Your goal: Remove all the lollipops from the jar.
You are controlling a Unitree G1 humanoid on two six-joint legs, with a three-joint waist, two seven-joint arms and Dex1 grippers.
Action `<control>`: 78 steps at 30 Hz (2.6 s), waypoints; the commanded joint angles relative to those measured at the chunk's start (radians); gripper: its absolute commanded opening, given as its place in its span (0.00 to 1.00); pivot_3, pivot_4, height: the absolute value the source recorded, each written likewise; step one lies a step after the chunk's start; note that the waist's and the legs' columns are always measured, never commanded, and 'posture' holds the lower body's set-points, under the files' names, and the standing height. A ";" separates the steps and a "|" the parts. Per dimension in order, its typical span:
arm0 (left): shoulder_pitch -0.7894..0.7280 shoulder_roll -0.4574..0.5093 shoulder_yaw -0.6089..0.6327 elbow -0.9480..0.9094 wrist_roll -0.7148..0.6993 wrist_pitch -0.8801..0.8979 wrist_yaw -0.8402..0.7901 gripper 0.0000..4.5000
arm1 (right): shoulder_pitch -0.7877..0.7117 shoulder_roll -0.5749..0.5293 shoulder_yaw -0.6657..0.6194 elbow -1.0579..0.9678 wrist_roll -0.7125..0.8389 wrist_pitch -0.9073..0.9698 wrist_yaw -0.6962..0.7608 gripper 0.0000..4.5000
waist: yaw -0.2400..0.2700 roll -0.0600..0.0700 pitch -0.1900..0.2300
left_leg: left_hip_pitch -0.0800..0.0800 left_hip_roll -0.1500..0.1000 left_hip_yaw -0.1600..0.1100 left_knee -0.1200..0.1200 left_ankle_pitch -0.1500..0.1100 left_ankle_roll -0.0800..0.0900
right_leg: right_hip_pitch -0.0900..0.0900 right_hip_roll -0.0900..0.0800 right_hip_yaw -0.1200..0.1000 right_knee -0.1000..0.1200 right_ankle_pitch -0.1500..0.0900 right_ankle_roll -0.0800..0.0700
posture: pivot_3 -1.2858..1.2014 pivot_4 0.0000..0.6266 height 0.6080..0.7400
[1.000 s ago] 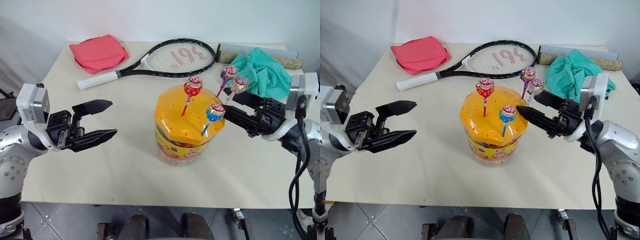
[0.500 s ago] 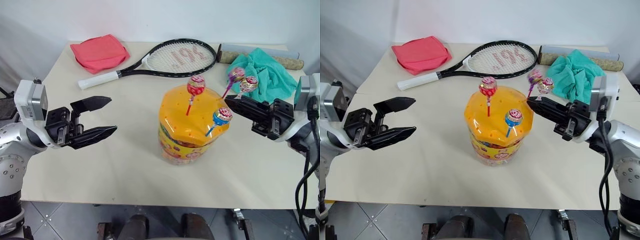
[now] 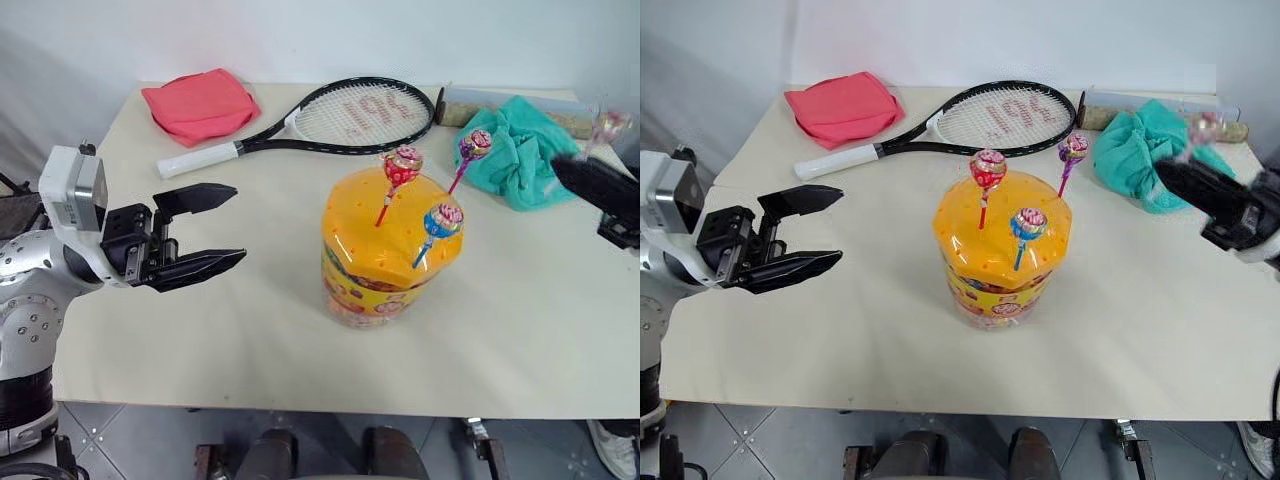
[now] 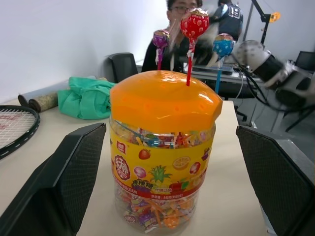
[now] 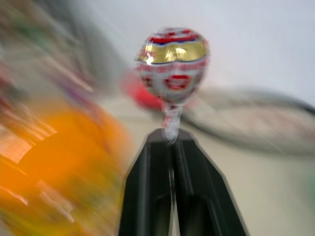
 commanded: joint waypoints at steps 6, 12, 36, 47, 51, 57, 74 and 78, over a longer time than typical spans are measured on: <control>0.076 0.005 -0.002 -0.014 0.067 -0.049 -0.066 1.00 | -0.030 -0.054 0.243 0.435 -0.452 -0.254 0.078 0.01 | -0.026 0.003 0.001 | 0.001 0.002 0.005 -0.002 0.000 0.000 | -0.002 0.000 0.001 0.000 0.000 0.000 | 0.52 0.24 1.00; 0.098 0.007 0.012 -0.028 0.068 -0.048 -0.063 1.00 | -0.071 -0.045 0.298 0.530 -0.517 -0.204 0.117 0.22 | -0.030 0.003 0.001 | 0.001 0.002 0.006 -0.002 0.000 0.000 | -0.002 0.000 0.002 0.000 0.000 0.000 | 0.52 0.24 1.00; 0.160 -0.005 0.147 0.001 0.046 -0.039 0.021 1.00 | -0.319 0.226 0.150 -0.205 0.112 0.107 0.075 0.95 | -0.002 0.003 0.003 | 0.000 0.004 -0.002 0.001 0.000 -0.001 | -0.001 -0.001 0.001 -0.001 0.001 0.001 | 0.52 0.24 1.00; 0.142 -0.015 0.142 -0.031 0.028 -0.037 0.038 1.00 | -0.435 0.296 0.251 -0.203 0.079 0.151 0.027 0.67 | -0.007 0.003 0.003 | -0.008 0.001 -0.012 0.003 0.000 -0.001 | -0.006 -0.001 -0.003 0.001 0.001 0.001 | 0.52 0.24 1.00; 0.130 -0.017 0.145 -0.043 0.000 -0.029 0.054 1.00 | -0.434 0.291 0.250 -0.201 0.065 0.134 0.068 0.36 | -0.007 0.003 0.003 | -0.008 0.000 -0.012 0.003 0.000 -0.001 | -0.006 -0.001 -0.003 0.001 0.001 0.001 | 0.52 0.24 1.00; 0.119 -0.010 0.132 -0.045 -0.024 -0.020 0.055 1.00 | -0.551 0.307 0.138 -0.110 0.183 0.147 0.067 0.01 | -0.009 0.003 0.003 | -0.008 0.000 -0.012 0.004 0.000 -0.001 | -0.006 -0.001 -0.003 0.002 0.001 0.001 | 0.52 0.24 1.00; 0.096 0.051 -0.031 -0.082 0.113 -0.111 -0.149 1.00 | -0.375 -0.118 0.344 0.753 -0.557 -0.320 0.177 0.01 | -0.033 0.009 0.005 | -0.010 0.000 -0.003 0.007 0.000 0.001 | -0.005 -0.001 -0.005 0.002 0.001 0.000 | 0.52 0.24 1.00; 0.124 0.059 -0.031 -0.095 0.121 -0.113 -0.162 1.00 | -0.325 -0.095 0.381 0.786 -0.627 -0.309 0.163 0.01 | -0.046 0.010 0.004 | -0.007 0.001 0.002 0.003 0.000 0.000 | -0.006 -0.001 -0.004 0.002 0.001 0.000 | 0.52 0.24 1.00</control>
